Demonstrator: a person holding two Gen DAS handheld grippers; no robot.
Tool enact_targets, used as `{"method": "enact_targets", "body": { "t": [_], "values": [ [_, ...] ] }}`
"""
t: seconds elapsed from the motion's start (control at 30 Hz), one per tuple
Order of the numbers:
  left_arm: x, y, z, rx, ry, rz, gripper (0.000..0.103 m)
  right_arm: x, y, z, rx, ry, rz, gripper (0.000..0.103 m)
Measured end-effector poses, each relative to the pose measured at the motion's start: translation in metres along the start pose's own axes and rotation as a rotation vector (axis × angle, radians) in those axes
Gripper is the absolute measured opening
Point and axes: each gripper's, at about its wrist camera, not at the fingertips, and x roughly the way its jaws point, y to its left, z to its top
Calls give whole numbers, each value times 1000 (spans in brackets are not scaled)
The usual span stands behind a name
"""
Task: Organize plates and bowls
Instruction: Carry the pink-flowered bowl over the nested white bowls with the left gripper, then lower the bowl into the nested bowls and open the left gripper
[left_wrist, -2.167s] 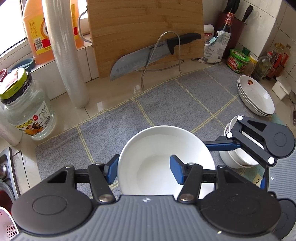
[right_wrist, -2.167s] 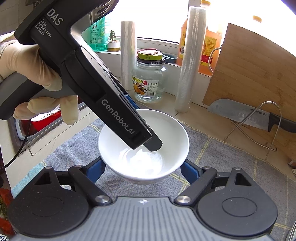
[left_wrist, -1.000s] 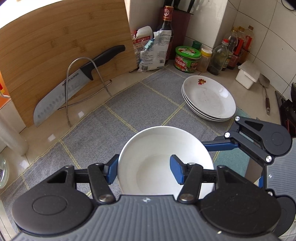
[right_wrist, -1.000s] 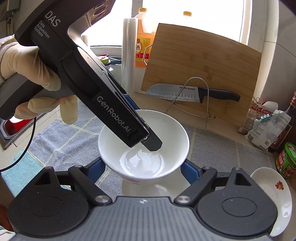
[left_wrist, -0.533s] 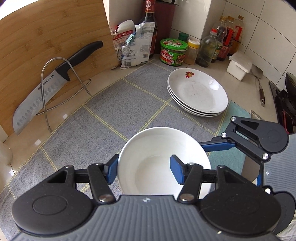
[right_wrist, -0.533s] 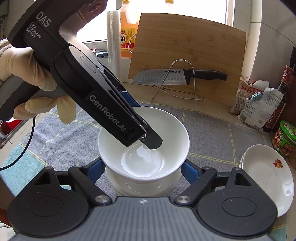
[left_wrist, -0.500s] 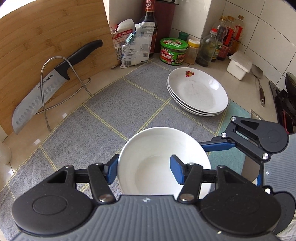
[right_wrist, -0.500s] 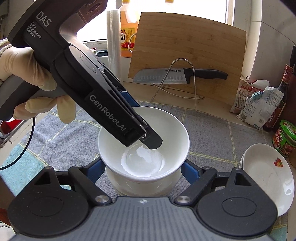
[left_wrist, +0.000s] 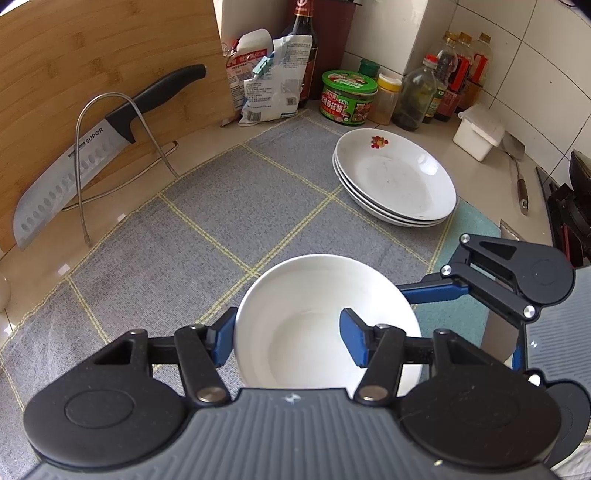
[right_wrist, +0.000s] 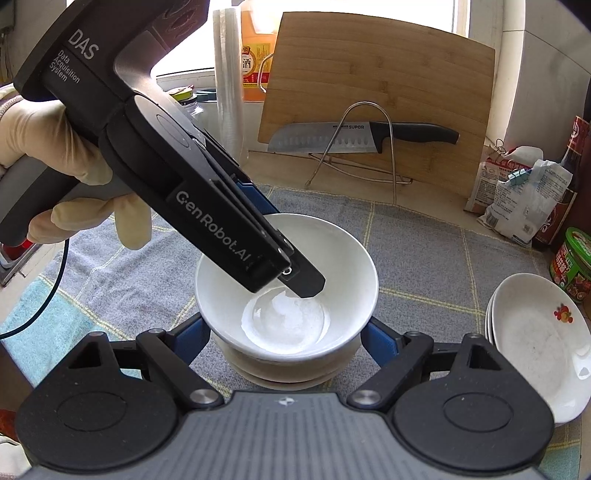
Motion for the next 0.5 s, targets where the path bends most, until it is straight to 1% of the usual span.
{"method": "enact_targets", "body": {
  "t": [0.5],
  "values": [
    [4, 1, -1, 7, 3, -7, 58, 3, -1, -1, -20, 12, -8, 91]
  ]
}}
